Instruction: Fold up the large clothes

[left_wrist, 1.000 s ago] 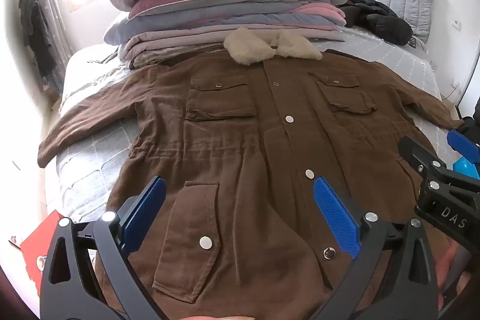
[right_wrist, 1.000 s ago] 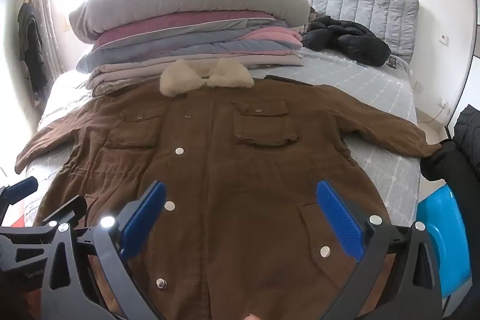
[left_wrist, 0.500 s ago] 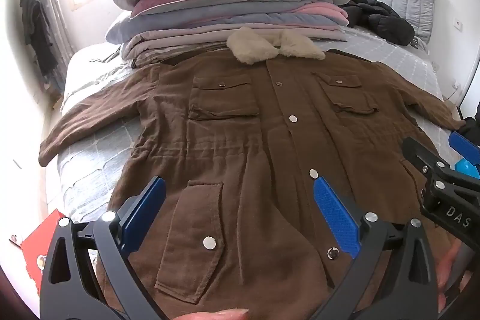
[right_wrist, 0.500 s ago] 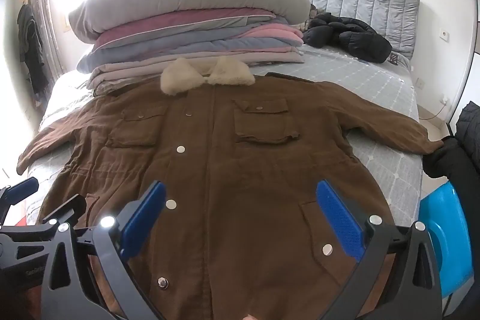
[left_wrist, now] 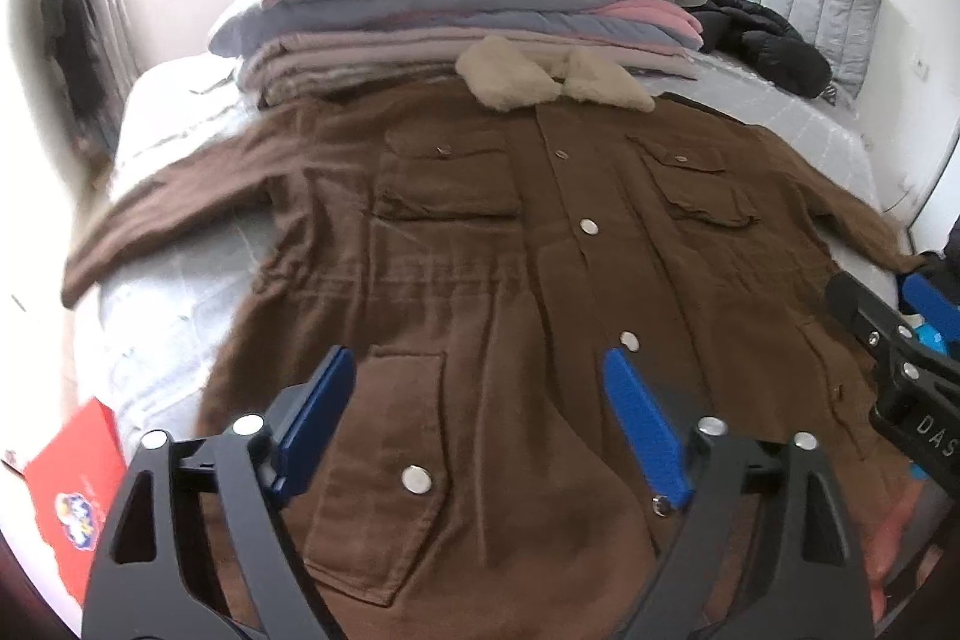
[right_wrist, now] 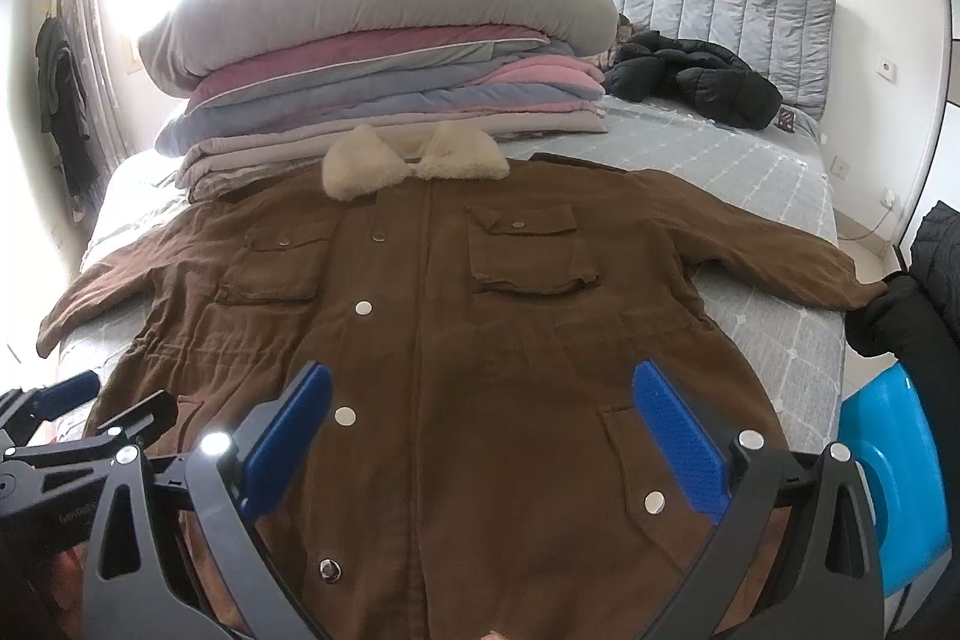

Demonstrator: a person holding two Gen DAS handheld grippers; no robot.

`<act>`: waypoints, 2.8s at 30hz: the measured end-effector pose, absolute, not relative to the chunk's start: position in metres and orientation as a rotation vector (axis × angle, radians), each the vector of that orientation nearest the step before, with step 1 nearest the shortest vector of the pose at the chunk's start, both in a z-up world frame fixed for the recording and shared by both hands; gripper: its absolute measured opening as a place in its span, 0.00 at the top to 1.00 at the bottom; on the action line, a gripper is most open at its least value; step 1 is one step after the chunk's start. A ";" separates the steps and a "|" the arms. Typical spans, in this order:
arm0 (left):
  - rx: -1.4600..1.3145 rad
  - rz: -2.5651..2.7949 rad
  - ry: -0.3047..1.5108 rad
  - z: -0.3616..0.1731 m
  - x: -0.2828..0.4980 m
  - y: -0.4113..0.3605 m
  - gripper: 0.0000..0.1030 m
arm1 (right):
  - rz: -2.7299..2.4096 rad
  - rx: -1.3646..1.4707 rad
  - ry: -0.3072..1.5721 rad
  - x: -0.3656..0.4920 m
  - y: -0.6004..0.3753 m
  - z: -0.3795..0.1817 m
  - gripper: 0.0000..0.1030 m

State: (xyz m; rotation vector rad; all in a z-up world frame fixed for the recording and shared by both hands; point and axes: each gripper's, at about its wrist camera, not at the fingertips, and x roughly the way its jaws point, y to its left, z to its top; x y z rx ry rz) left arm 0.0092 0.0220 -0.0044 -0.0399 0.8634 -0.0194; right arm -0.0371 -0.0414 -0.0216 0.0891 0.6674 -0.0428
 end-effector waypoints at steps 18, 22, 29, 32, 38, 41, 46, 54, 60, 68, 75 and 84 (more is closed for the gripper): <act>-0.086 0.013 0.821 -0.001 0.005 0.030 0.21 | -0.037 0.092 0.667 -0.038 -0.042 -0.022 0.06; -0.067 0.018 0.809 0.000 0.004 0.028 0.21 | -0.035 0.087 0.668 -0.038 -0.040 -0.023 0.06; -0.068 0.025 0.807 0.001 0.003 0.028 0.21 | -0.032 0.083 0.670 -0.038 -0.039 -0.025 0.06; -0.067 0.025 0.807 0.001 0.003 0.029 0.20 | -0.032 0.084 0.671 -0.038 -0.039 -0.025 0.06; -0.069 0.027 0.806 0.001 0.003 0.030 0.20 | -0.031 0.081 0.672 -0.038 -0.038 -0.025 0.06; -0.072 0.029 0.809 0.001 0.003 0.032 0.19 | -0.030 0.081 0.672 -0.038 -0.037 -0.025 0.06; -0.070 0.029 0.810 0.000 0.004 0.033 0.17 | -0.030 0.077 0.673 -0.038 -0.036 -0.025 0.06; -0.069 0.035 0.820 -0.004 0.004 0.034 0.16 | -0.036 0.079 0.677 -0.038 -0.037 -0.026 0.06; -0.076 0.039 0.823 -0.005 0.005 0.036 0.15 | -0.039 0.075 0.681 -0.036 -0.038 -0.028 0.06; -0.077 0.044 0.827 -0.007 0.005 0.037 0.15 | -0.045 0.074 0.682 -0.036 -0.040 -0.029 0.06; -0.077 0.044 0.826 -0.007 0.005 0.037 0.15 | -0.045 0.073 0.682 -0.036 -0.040 -0.029 0.06; -0.077 0.040 0.832 -0.009 0.005 0.036 0.14 | -0.045 0.073 0.682 -0.035 -0.040 -0.029 0.06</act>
